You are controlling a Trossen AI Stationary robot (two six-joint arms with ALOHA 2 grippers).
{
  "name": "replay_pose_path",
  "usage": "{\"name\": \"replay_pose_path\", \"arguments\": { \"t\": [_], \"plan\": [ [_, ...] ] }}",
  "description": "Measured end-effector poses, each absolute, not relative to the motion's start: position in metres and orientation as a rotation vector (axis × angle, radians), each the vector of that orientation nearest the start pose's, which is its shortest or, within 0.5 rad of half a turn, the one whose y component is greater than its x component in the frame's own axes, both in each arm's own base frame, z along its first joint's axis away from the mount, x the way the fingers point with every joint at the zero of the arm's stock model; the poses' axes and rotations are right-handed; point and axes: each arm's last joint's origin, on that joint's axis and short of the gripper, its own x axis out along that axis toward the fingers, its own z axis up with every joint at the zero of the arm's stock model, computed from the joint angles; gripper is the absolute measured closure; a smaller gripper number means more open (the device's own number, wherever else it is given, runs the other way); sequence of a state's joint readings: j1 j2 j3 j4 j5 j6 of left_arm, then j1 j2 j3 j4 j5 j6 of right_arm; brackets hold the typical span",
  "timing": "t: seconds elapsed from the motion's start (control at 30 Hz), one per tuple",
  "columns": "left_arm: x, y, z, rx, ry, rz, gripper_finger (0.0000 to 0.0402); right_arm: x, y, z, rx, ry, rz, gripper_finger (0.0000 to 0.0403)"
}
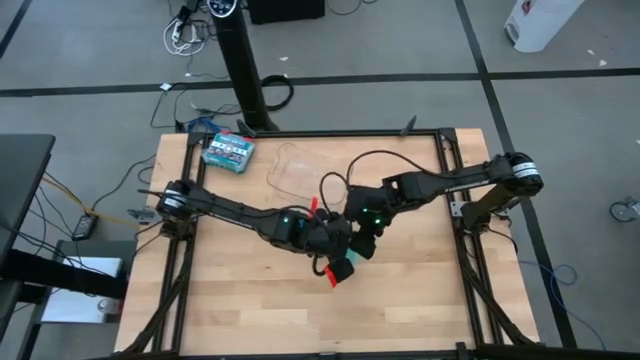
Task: Roll bandage
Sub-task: Open the transparent zip bag, then put the blue bandage into the transparent zip bag
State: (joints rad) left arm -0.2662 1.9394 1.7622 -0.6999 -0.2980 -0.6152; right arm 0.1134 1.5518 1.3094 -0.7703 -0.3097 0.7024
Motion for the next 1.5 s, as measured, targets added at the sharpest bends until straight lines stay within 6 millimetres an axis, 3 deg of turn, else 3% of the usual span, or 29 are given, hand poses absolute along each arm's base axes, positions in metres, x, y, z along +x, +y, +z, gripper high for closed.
{"name": "replay_pose_path", "arguments": {
  "t": [0.2, 0.33, 0.5, 0.7, 0.87, 1.03, 1.27, 1.5],
  "plan": [
    [0.415, -0.105, 0.283, -0.300, 0.837, 0.314, 0.0398, 0.313, 0.048, 0.275, 0.656, 1.133, 0.071, 0.0253],
    [0.416, -0.109, 0.276, -0.296, 0.851, 0.342, 0.0398, 0.311, 0.052, 0.282, 0.592, 1.089, 0.131, 0.0253],
    [0.420, -0.109, 0.264, -0.320, 0.875, 0.373, 0.0398, 0.306, 0.052, 0.278, 0.576, 1.161, 0.171, 0.0253],
    [0.414, -0.118, 0.265, -0.318, 0.913, 0.351, 0.0398, 0.285, 0.054, 0.300, 0.468, 1.107, 0.209, 0.0253],
    [0.393, -0.127, 0.283, -0.328, 0.929, 0.366, 0.0398, 0.273, 0.051, 0.317, 0.366, 1.018, 0.210, 0.0253],
    [0.373, -0.140, 0.303, -0.310, 0.908, 0.356, 0.0399, 0.275, 0.047, 0.319, 0.335, 0.980, 0.243, 0.0253],
    [0.355, -0.164, 0.295, -0.313, 0.954, 0.386, 0.0400, 0.289, 0.048, 0.318, 0.339, 0.907, 0.313, 0.0253],
    [0.321, -0.179, 0.281, -0.423, 0.908, 0.395, 0.0401, 0.298, 0.047, 0.321, 0.367, 0.872, 0.338, 0.0254]
  ]
}}
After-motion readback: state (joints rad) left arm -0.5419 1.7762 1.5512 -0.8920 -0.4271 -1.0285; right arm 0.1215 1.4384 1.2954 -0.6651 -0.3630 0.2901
